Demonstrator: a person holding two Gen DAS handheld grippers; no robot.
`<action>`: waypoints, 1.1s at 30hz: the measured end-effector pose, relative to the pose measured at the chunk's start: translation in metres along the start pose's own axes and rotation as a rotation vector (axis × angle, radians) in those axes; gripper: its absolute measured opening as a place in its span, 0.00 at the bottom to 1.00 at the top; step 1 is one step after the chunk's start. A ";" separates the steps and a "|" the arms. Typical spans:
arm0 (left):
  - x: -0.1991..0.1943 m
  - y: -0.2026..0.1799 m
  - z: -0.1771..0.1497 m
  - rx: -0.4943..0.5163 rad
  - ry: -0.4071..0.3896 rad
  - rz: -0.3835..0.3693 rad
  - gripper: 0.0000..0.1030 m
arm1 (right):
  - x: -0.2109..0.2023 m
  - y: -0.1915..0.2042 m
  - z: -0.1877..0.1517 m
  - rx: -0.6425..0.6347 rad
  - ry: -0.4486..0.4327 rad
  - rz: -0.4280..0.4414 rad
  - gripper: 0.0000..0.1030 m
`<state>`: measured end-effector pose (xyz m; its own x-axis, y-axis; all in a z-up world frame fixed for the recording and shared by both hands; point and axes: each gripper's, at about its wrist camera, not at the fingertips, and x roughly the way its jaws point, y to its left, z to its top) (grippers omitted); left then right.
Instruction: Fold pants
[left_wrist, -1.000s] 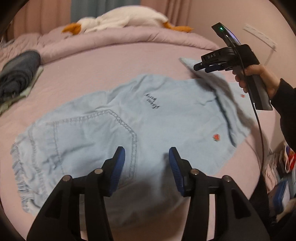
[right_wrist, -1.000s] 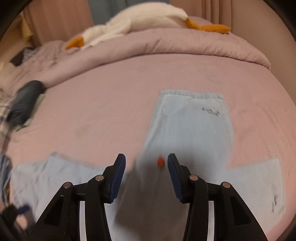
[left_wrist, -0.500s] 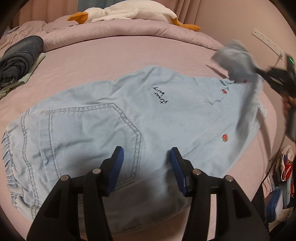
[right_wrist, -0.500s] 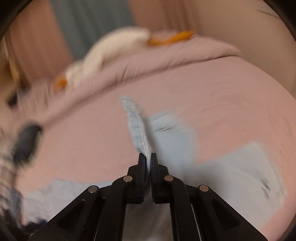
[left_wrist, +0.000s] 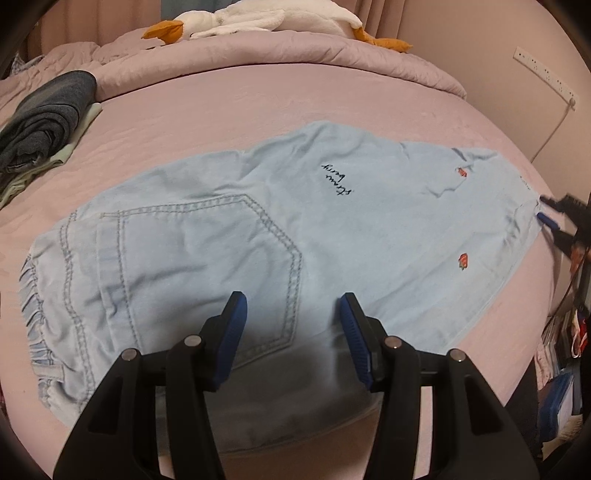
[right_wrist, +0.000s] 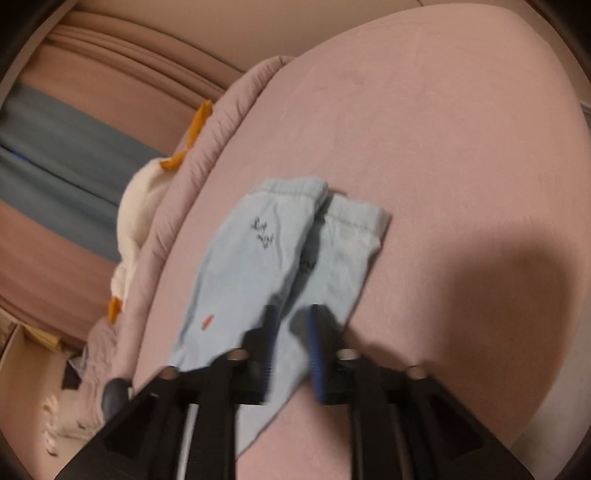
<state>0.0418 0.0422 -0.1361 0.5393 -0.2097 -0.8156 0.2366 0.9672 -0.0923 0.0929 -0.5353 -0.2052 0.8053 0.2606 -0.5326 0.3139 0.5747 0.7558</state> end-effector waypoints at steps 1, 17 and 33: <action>-0.001 0.001 -0.001 -0.003 0.000 0.002 0.50 | 0.001 0.003 0.004 -0.004 -0.009 0.006 0.34; -0.010 0.019 -0.012 -0.015 -0.017 0.018 0.32 | -0.015 0.022 0.015 -0.097 -0.037 -0.075 0.03; -0.052 0.024 -0.015 0.017 -0.082 0.034 0.32 | -0.036 0.066 -0.005 -0.360 -0.108 -0.301 0.30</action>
<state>0.0073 0.0780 -0.1043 0.6113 -0.1884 -0.7686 0.2301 0.9716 -0.0551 0.0822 -0.5026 -0.1381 0.7586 -0.0298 -0.6509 0.3626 0.8492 0.3838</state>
